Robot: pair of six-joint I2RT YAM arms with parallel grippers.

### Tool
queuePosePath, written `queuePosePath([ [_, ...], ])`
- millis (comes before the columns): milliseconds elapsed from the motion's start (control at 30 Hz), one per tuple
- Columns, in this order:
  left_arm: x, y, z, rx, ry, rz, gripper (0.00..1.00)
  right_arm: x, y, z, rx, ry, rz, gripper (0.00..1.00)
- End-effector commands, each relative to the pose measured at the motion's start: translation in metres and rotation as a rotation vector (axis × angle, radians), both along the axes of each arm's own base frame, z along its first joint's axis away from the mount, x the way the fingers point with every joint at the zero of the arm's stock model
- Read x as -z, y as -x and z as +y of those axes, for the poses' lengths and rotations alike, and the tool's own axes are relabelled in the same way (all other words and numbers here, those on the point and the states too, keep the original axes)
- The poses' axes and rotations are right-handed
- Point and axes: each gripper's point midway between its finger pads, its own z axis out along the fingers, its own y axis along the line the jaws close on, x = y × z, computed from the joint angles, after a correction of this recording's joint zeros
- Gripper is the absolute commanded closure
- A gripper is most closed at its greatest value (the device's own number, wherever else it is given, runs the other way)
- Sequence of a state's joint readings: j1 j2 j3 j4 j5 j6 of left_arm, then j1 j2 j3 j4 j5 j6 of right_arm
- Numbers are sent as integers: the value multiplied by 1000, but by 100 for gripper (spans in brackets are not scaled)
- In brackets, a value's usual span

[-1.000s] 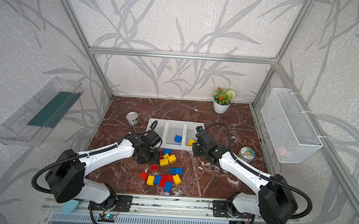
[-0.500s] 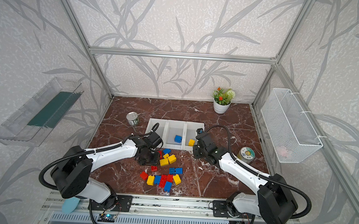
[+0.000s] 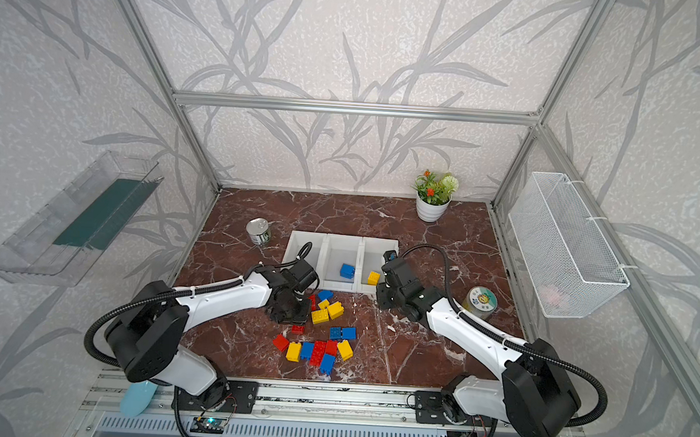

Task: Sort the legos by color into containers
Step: 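Carry the red brick into the bin compartment nearest the left gripper and release it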

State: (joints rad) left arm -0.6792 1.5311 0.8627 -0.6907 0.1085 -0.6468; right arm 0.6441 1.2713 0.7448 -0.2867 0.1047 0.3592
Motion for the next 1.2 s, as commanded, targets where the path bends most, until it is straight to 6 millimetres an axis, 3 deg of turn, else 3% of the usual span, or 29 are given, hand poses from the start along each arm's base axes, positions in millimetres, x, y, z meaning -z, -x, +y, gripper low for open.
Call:
queuePosePath([
  [0,-16,-13,6,-7,-15,-94,71,-2,-3,-2,15,17,0,57],
  [100,-40,-28,14,-29,-49,-183,71,-5,-6,-2,17,27,-1,57],
  [267,-83,-71,16,-57,9,-326,71,-11,-11,1,9,44,-1,57],
  [467,-104,-128,26,-100,44,-466,71,-21,-16,5,-7,62,7,57],
  [667,-112,-166,16,-45,30,-514,71,-21,-8,7,-36,67,52,57],
  [833,-104,-184,10,-51,51,-529,70,-25,-6,3,-30,80,56,57],
  [1167,-83,-189,1,-44,89,-466,64,-35,-7,0,-13,76,32,57],
])
